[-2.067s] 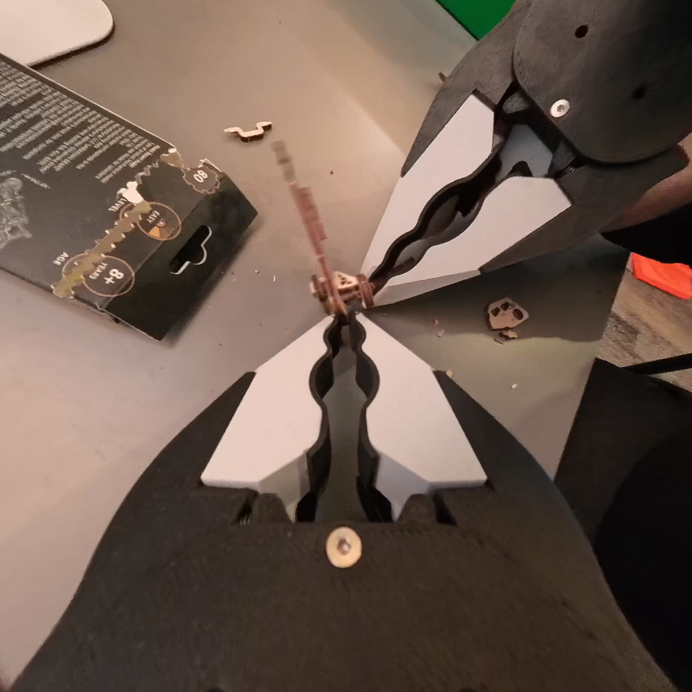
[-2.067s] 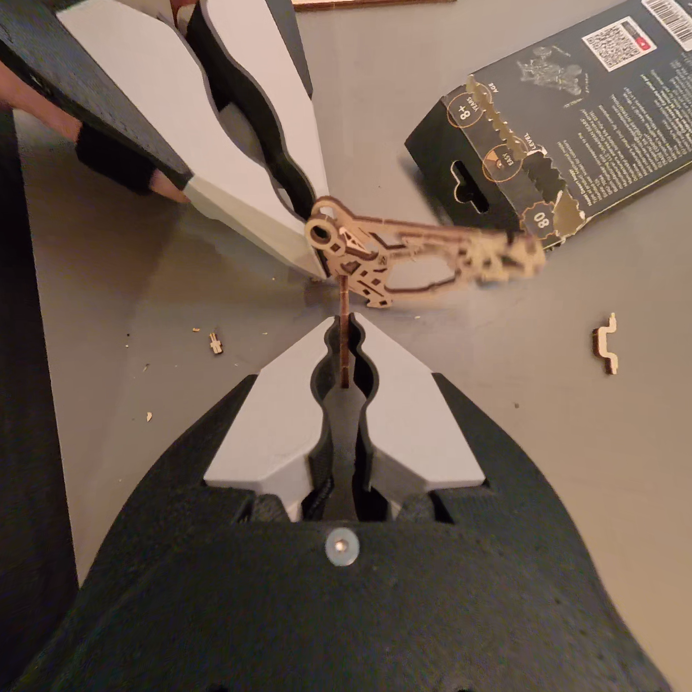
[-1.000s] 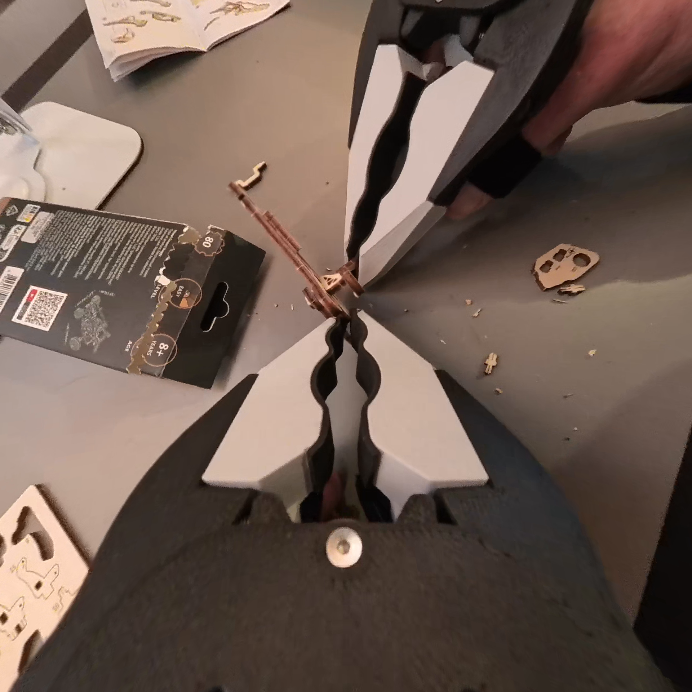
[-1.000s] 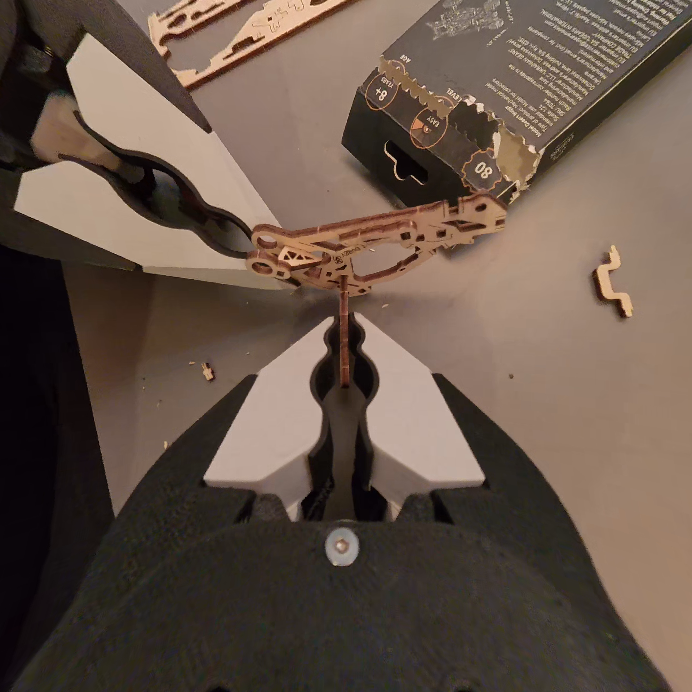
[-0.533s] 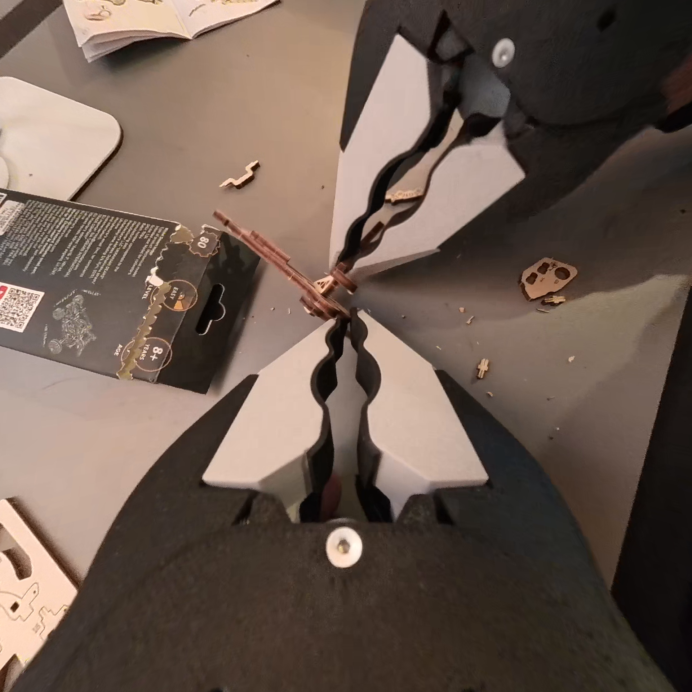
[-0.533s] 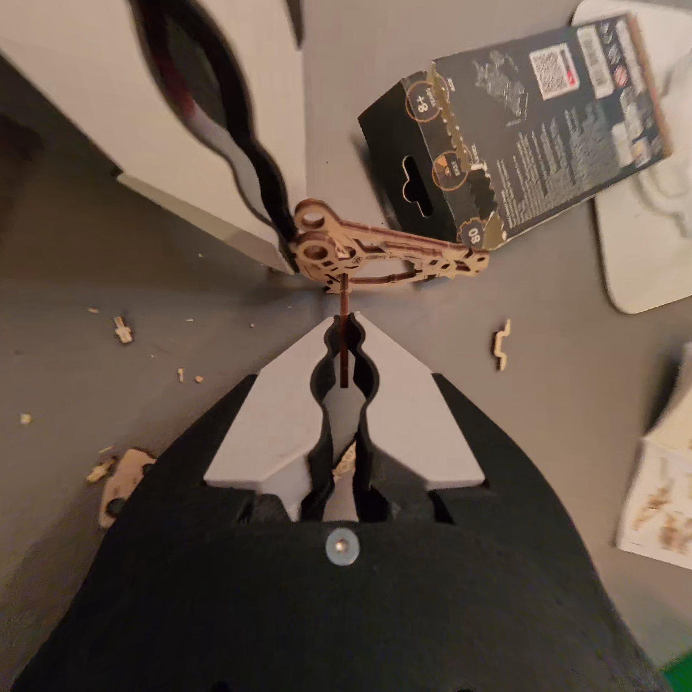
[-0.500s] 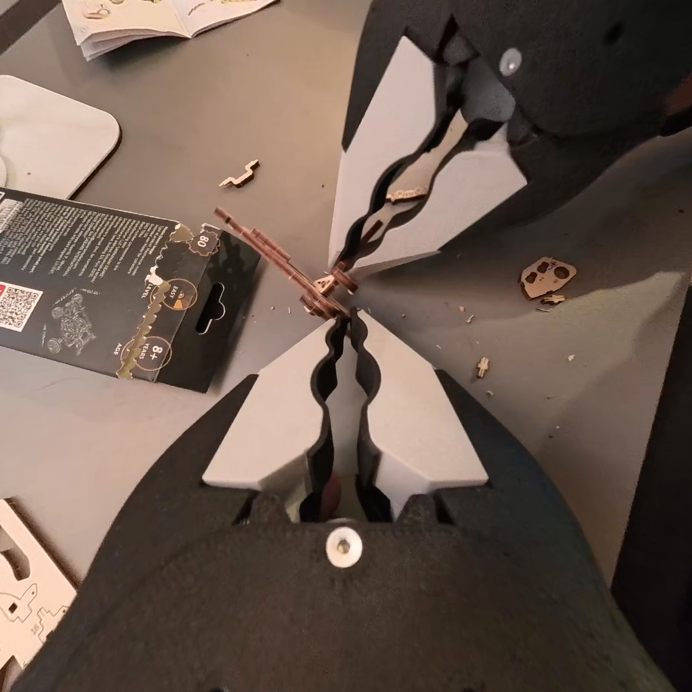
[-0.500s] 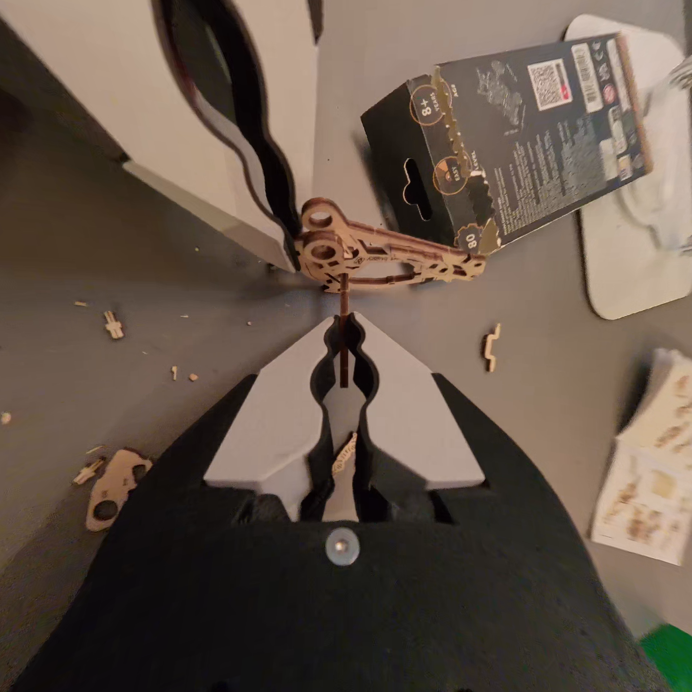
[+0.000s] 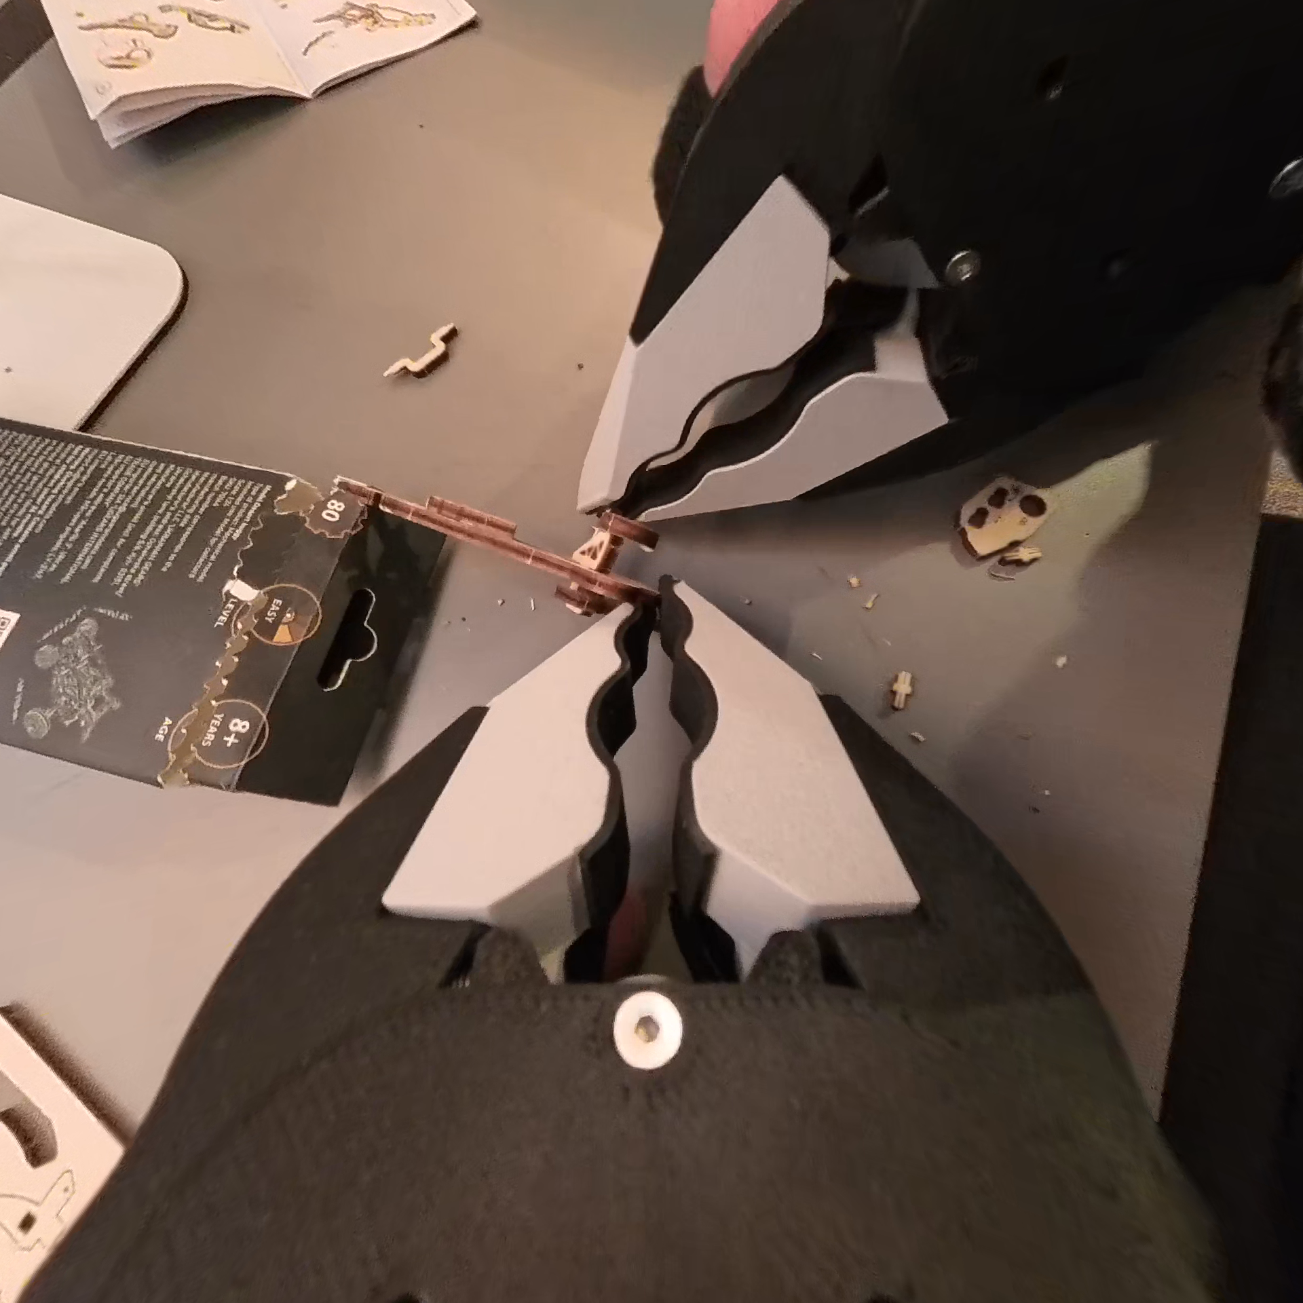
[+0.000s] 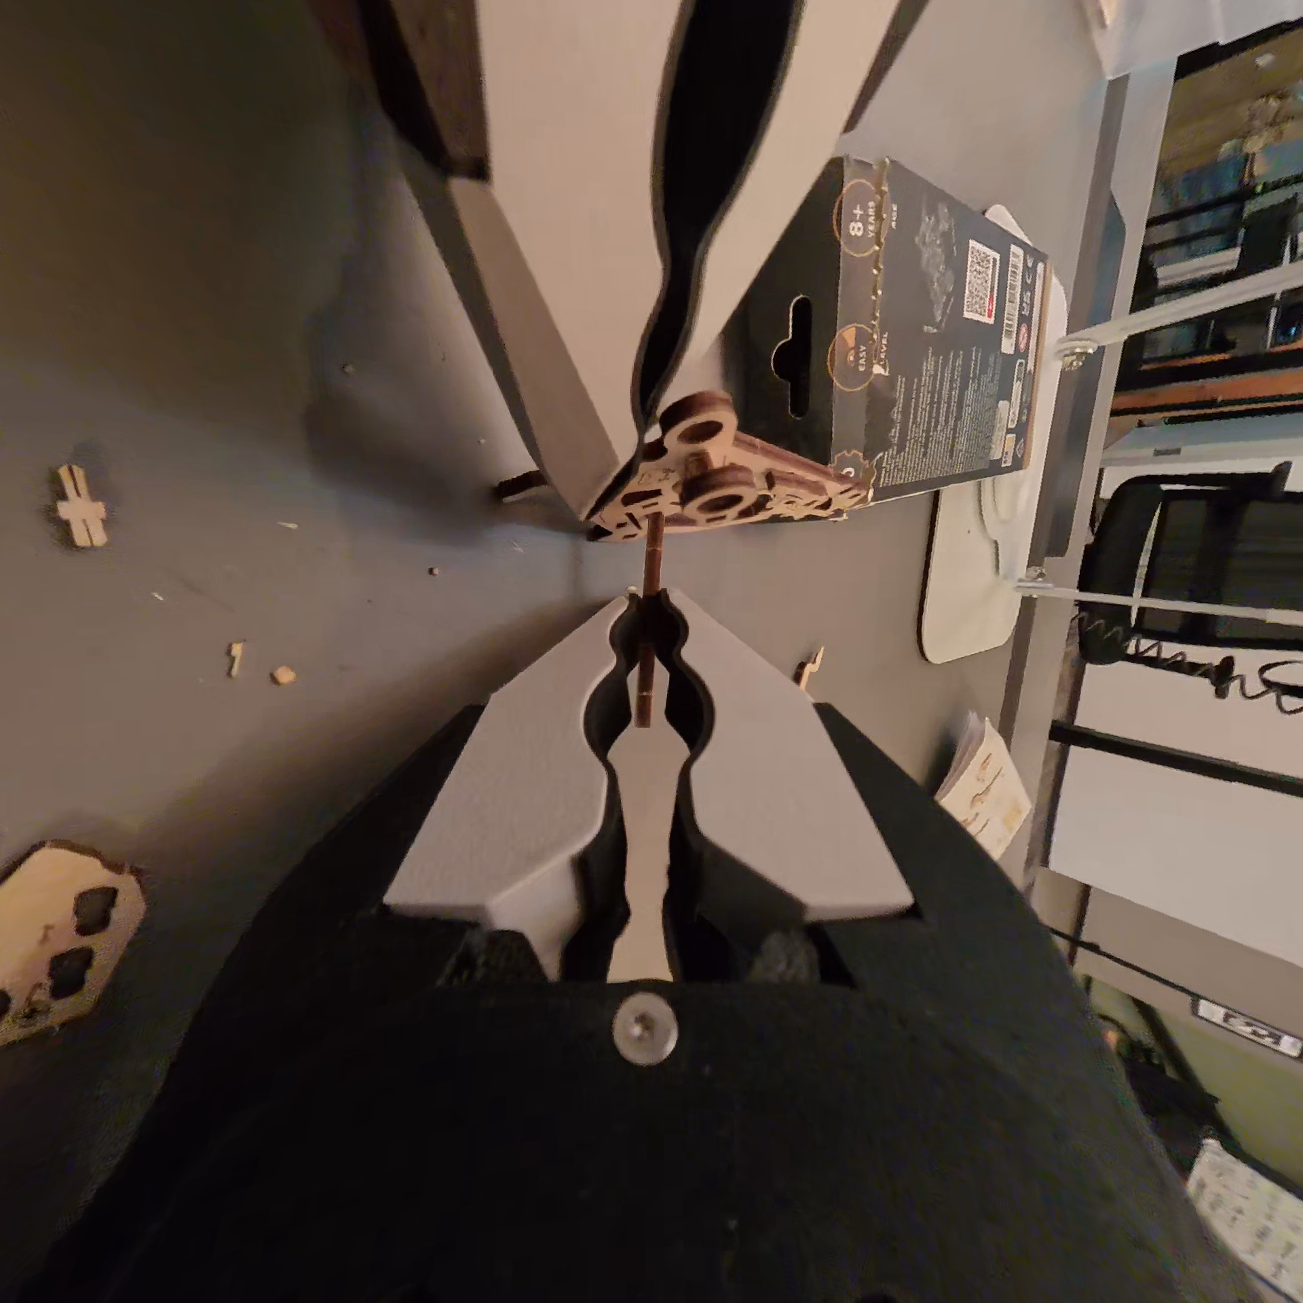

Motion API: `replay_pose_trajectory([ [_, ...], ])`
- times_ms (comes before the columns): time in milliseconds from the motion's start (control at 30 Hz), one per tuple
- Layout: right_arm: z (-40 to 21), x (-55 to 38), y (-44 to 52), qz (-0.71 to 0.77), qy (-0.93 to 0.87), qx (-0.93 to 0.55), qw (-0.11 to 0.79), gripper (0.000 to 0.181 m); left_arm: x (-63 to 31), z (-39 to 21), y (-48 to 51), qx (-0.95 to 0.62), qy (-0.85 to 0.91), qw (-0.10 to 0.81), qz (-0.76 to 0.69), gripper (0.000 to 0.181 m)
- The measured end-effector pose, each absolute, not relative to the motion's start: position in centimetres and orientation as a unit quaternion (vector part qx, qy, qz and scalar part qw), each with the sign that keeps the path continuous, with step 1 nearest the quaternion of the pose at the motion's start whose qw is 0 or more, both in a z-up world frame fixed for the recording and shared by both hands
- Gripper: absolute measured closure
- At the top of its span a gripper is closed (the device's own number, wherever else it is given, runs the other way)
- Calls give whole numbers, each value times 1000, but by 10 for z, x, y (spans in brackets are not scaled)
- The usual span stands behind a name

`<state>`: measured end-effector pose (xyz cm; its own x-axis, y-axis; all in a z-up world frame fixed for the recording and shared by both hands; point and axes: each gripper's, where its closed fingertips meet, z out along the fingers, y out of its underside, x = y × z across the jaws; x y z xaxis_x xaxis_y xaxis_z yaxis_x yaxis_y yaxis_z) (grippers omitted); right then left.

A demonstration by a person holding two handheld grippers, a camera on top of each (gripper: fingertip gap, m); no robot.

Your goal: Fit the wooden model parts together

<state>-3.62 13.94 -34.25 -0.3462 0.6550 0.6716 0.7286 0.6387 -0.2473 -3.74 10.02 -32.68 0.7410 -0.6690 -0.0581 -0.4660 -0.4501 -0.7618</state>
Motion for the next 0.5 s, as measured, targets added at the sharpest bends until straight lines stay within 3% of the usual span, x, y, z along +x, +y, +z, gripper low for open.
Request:
replay_pose_trajectory([
  [333, -343, -48, 128, -76, -850, -349, 386, 181, -25, -325, 103, -831, 363, 402, -124, 181],
  [500, -343, -39, 139, -25, -835, -408, 369, 181, -31, -322, 94, -838, 338, 403, -148, 181],
])
